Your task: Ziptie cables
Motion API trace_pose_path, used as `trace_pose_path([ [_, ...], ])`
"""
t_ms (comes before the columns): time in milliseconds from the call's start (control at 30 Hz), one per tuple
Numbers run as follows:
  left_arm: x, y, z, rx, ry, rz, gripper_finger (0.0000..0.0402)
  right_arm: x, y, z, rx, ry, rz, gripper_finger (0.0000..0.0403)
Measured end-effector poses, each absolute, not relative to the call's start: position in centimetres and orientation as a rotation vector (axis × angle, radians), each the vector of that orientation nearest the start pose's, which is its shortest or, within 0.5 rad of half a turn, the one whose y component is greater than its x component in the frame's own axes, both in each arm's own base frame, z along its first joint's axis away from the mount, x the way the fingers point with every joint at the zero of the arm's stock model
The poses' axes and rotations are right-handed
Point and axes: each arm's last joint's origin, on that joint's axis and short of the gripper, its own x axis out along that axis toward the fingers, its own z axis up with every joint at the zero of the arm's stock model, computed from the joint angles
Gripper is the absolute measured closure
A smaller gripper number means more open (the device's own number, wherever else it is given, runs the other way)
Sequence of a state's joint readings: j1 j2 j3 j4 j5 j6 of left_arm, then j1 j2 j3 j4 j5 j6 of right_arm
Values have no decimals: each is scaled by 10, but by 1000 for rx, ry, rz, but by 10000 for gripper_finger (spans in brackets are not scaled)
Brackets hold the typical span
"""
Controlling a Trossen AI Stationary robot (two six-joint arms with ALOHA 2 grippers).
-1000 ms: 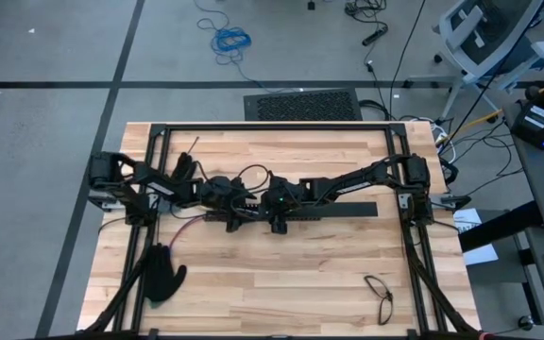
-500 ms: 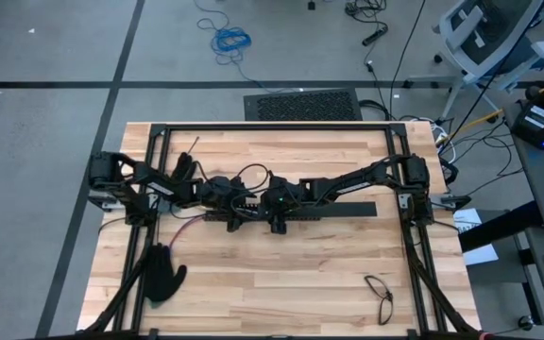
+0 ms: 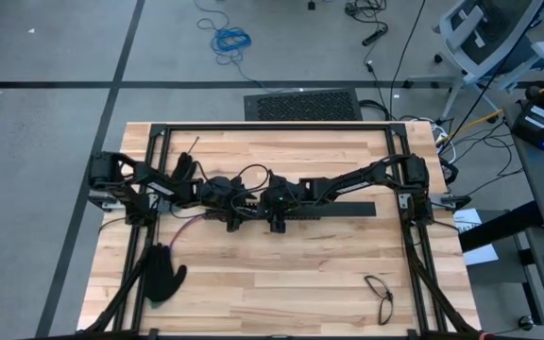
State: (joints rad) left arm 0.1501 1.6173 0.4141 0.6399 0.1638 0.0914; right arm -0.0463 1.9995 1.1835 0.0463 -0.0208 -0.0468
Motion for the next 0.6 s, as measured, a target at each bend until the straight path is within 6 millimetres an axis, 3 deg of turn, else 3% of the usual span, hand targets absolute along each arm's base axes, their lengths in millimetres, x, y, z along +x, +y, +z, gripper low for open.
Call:
trace_pose_path([
  [200,256,34,107,-2,557,-46,98,410,-19,139,-19,769,-9,156],
  [600,258,34,98,-12,568,-46,103,410,-19,139,-19,770,-10,156],
])
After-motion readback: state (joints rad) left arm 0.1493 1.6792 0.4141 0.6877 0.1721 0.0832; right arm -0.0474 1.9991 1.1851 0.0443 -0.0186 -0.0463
